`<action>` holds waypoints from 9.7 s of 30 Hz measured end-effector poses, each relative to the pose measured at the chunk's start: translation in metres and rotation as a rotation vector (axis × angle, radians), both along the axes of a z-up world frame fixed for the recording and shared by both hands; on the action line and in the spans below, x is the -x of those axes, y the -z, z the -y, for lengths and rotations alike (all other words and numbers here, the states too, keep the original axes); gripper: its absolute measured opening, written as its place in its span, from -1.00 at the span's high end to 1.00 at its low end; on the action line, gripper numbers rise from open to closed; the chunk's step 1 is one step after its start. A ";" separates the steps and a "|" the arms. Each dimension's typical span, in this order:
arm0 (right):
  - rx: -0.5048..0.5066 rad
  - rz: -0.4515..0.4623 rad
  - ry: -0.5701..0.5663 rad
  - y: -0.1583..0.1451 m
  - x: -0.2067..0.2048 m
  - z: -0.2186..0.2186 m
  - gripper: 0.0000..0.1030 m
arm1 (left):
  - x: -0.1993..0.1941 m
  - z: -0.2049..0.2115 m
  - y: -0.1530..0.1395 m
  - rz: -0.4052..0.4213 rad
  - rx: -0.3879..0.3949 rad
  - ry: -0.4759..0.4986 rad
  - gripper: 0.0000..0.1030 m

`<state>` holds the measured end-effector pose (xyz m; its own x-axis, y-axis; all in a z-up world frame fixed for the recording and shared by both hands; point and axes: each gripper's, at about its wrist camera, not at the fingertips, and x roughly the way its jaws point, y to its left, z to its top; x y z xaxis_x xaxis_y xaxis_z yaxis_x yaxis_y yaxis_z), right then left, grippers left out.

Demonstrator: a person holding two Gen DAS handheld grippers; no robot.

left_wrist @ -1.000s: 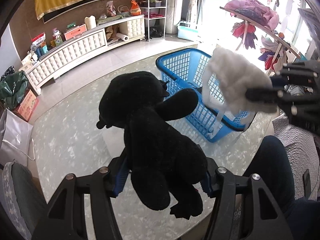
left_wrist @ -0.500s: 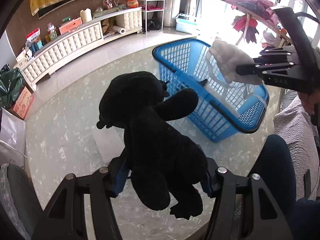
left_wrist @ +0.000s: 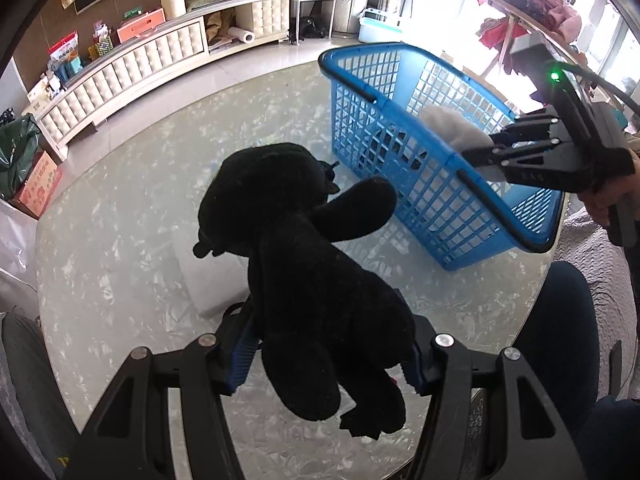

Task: Organize soft objects
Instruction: 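Lower the white padded cloth into the basket and open the right tool, then carry the black plush toy over the basket and release it with the left tool, then move both tools back toward the black ring and foam pad on the table, then grasp the black rubber ring with the right tool, then drop the black ring into the basket with the right tool while the left grasps the foam pad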

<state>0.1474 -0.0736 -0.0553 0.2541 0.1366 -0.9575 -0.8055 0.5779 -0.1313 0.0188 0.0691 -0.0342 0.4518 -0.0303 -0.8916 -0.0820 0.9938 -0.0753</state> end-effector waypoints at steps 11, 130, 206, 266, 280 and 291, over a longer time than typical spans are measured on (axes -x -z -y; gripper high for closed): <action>0.029 -0.075 0.003 0.021 0.005 0.009 0.63 | -0.001 -0.001 0.006 -0.008 0.004 -0.002 -0.12; -0.225 -0.039 0.251 -0.005 -0.032 0.100 -1.00 | -0.183 0.102 0.012 -0.020 -0.193 0.591 -0.85; -0.130 -0.098 -0.179 0.086 0.122 -0.180 -0.44 | 0.081 -0.140 0.062 -0.060 -0.079 -0.082 -1.00; -0.201 0.094 0.006 -0.055 0.035 0.025 0.86 | -0.029 -0.119 0.084 -0.087 -0.005 -0.153 -1.00; -0.179 0.059 0.054 -0.042 0.008 0.046 0.86 | -0.067 -0.127 0.124 -0.121 -0.040 -0.193 -0.95; -0.153 -0.035 0.130 -0.015 -0.024 0.045 0.85 | -0.084 -0.107 0.114 -0.127 -0.062 -0.102 -0.05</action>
